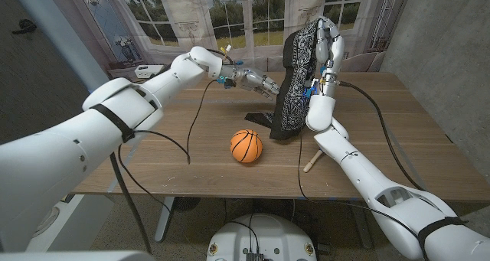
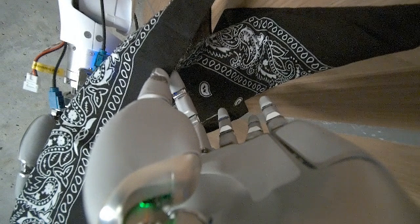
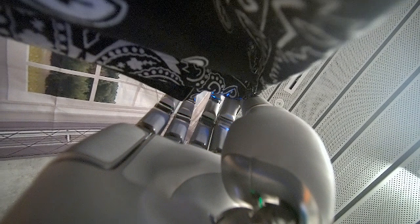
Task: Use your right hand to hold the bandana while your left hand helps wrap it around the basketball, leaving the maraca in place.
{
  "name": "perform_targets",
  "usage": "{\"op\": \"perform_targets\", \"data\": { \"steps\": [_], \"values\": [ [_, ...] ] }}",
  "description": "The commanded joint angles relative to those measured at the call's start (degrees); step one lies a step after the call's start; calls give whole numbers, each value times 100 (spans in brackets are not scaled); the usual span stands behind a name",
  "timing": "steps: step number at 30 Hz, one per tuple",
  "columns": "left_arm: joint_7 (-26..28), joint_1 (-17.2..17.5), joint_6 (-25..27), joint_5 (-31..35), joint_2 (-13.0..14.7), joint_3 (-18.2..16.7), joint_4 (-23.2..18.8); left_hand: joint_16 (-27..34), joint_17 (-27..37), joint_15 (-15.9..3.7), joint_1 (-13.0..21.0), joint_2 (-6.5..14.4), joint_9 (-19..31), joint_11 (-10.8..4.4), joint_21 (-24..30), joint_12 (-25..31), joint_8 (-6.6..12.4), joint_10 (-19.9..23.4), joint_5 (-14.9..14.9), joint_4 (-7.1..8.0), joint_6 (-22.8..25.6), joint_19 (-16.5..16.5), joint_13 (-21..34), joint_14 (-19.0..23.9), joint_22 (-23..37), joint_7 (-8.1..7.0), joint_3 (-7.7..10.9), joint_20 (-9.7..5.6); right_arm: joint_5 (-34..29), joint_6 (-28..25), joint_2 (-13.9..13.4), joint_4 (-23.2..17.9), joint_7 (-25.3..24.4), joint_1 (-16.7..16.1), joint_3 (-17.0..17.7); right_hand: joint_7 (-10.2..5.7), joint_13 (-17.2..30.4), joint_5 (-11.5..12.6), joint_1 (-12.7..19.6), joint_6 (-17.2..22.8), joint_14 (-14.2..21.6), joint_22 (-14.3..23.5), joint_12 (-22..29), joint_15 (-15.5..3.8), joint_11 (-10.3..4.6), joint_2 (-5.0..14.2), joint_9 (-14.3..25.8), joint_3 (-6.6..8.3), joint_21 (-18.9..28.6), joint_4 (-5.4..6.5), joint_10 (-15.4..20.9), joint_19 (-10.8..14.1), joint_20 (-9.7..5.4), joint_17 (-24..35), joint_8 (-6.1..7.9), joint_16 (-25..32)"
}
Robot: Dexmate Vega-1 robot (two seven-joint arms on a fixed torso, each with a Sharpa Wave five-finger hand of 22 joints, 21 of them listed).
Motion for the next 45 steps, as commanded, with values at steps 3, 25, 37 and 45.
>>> {"op": "perform_targets", "data": {
  "steps": [3, 25, 37, 45],
  "values": [
    [467, 903, 524, -528, 712, -523, -1867, 57, -9, -112, 295, 78, -82, -99, 36, 45, 103, 330, -3, -111, 534, 140, -14, 244, 20, 187, 271, 9, -82, -164, -7, 159, -231, 88, -26, 6, 33, 34, 47, -7, 73, -1, 30, -913, 27, -28, -21, 49, 41, 4, 42, 11, -130, 21, 54, -21],
    [1568, 2051, 178, -1331, 1294, -1173, -4194, 88, 108, -365, 327, 216, 1033, 272, 77, -117, 478, 311, 548, 207, -139, 114, 94, 324, 90, 800, 1165, -195, 21, -383, -279, -362, -286, -248, 51, 11, 109, 26, 38, -49, 85, -4, 53, -895, 40, -37, -66, 77, 59, 13, 4, 3, -127, 71, 134, -79],
    [2669, 2761, -11, -1258, 1857, -1581, -5562, 257, 209, -921, -216, -55, 2713, -51, 451, -62, 1732, 803, 2072, 365, -330, 634, 211, 1003, 139, 461, 1432, -563, -423, -581, -421, -1189, -457, -746, 205, 6, 140, 21, 33, -47, 97, -5, 71, -881, 69, -42, -102, 90, 72, 16, 13, 7, -109, 93, 174, -99],
    [3032, 3153, -214, -1252, 2262, -1870, -6385, 245, 237, -987, -337, -25, 3089, -66, 506, -74, 1945, 820, 2219, 439, -555, 650, 242, 1050, 146, 436, 1464, -607, -778, -858, -454, -1760, -654, -1060, 293, 7, 158, 19, 30, -47, 104, -6, 72, -883, 50, -49, -121, 98, 80, 15, -4, 12, -100, 105, 202, -113]
  ]
}}
